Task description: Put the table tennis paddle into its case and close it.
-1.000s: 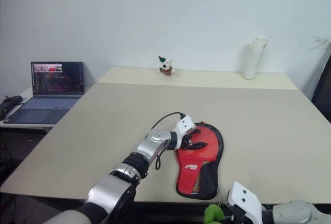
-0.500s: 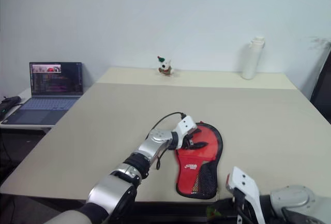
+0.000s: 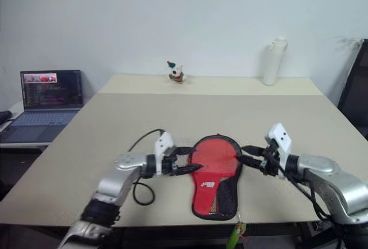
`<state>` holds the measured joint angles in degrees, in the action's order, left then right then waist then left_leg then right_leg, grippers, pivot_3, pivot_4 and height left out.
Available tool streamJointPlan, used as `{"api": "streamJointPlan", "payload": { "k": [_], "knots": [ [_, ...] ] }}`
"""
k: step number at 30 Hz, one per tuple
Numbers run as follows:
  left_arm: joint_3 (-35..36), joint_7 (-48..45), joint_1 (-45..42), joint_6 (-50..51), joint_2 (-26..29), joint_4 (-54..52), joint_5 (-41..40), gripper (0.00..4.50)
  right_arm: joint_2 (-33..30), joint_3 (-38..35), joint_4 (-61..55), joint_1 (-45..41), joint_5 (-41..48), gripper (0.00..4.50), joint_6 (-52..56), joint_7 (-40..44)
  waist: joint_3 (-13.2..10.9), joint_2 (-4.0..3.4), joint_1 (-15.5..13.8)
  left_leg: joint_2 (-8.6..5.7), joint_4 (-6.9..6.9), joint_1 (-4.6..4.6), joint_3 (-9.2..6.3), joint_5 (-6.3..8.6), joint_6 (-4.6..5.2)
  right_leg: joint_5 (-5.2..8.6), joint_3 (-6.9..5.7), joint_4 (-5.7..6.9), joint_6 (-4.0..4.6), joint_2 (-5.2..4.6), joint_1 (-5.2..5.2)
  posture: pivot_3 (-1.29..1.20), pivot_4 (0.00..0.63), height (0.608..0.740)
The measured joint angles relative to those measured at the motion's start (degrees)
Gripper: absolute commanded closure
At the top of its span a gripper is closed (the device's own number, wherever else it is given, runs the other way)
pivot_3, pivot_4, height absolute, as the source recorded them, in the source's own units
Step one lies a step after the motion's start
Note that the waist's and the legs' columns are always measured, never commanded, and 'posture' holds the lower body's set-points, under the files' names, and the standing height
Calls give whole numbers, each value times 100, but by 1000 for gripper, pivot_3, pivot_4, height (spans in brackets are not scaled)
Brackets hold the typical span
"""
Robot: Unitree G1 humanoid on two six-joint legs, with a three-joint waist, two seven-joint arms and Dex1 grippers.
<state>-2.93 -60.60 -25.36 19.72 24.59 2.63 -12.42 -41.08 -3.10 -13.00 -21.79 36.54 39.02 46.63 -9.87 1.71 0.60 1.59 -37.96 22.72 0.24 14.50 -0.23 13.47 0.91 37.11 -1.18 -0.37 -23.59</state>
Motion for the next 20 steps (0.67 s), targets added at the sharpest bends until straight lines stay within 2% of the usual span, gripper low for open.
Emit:
{"api": "streamJointPlan", "payload": {
  "k": [5, 7, 9, 15, 16, 20],
  "knots": [
    [619, 395, 796, 525, 430, -1003, -445, 930, 90, 354, 1127, -456, -576, 2537, -663, 611, -4, -4, -22, 1, 0, 2, -1, 0, 0, 0, 1, -2, 1, -2, -1, 0, 150, 740],
    [743, 513, 964, 655, 571, -1174, -501, 578, 64, 442, 1408, -520, -745, 2509, -761, 738, -4, -4, -40, 0, 0, 2, -2, 0, 0, 0, 1, -2, 1, -3, -1, 0, 150, 740],
    [756, 643, 1050, 773, 650, -1270, -505, 56, -75, 476, 1721, -557, -917, 2159, -864, 919, -8, -10, -66, -5, -1, 3, -2, 0, 0, 0, -1, -1, 1, -7, 0, 0, 150, 740],
    [322, 683, 1299, 661, 1064, -1409, -252, 0, -553, 407, 2152, -523, -1183, 237, -1019, 1344, -11, -14, -35, -4, 3, -1, 11, 0, 0, -1, 4, -3, 4, -12, -2, 0, 150, 740],
    [310, 688, 1352, 588, 1098, -1403, -206, 0, -589, 366, 2125, -439, -1189, 40, -1013, 1357, -11, -14, -28, 0, 4, -1, 9, 0, 0, 0, 6, -2, 6, -11, -3, 0, 150, 740],
    [311, 824, 1436, 393, 1153, -1372, -110, 0, -752, 361, 1869, -131, -1197, 40, -894, 1508, -16, -23, -32, 5, 2, -3, 4, 0, 0, 0, 5, 7, 13, -8, -4, 0, 150, 740]
  ]
}}
